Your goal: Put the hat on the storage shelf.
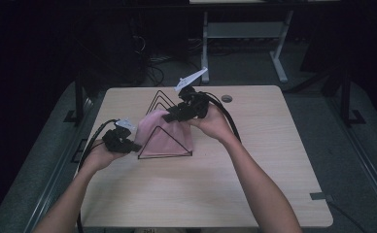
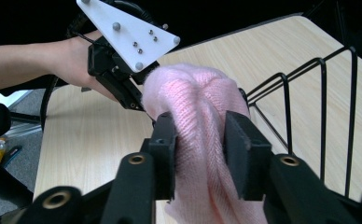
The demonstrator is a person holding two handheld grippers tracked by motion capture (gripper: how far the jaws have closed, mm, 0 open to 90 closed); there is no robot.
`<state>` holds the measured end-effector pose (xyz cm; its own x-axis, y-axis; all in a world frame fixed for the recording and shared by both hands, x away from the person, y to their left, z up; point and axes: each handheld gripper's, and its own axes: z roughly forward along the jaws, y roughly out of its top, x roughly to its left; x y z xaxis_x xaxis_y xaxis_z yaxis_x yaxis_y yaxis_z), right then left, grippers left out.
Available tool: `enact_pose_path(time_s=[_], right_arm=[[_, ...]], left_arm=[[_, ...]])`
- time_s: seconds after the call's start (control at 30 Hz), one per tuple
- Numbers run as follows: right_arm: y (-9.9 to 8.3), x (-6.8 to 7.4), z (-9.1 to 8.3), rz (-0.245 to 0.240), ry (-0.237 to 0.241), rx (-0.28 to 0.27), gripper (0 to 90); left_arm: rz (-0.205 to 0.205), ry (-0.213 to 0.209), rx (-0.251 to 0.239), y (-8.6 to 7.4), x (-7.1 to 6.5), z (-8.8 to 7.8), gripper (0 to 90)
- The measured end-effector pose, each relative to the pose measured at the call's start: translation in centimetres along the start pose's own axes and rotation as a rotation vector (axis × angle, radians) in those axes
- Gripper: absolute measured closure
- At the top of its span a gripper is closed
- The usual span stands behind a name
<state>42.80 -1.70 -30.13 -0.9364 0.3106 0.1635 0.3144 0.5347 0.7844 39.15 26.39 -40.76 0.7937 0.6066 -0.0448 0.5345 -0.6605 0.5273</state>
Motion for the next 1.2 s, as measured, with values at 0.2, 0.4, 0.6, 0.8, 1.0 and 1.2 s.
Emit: enact_pose_path(time_s=[0.2, 0.4, 0.6, 0.8, 1.0, 1.2], right_arm=[[-0.5, -0.1, 0.0, 0.009, 0.005, -0.003, 59.0], [-1.1, -0.2, -0.4, -0.004, 0.016, -0.01, 64.7], [-0.9, 0.3, 0.0, -0.036, 0.021, -0.012, 75.6], [-1.0, 0.1, 0.5, -0.025, 0.032, -0.004, 76.6], [-1.0, 0.2, 0.8, -0.024, 0.035, 0.005, 76.2], [-1.2, 0.3, 0.4, -0.01, 0.038, -0.009, 66.0]], left_arm=[[0.001, 0.006, 0.027, -0.2, 0.3, 0.3, 81.5], [0.0, -0.001, 0.04, -0.4, 0.4, 0.9, 81.5], [0.011, 0.003, 0.061, -0.6, 0.4, 1.2, 81.5], [-0.007, -0.007, 0.056, -0.8, 0.4, 1.6, 81.5], [0.012, -0.003, 0.072, -0.8, 0.7, 1.5, 81.5], [-0.005, -0.002, 0.055, -0.8, 0.5, 1.6, 79.5]])
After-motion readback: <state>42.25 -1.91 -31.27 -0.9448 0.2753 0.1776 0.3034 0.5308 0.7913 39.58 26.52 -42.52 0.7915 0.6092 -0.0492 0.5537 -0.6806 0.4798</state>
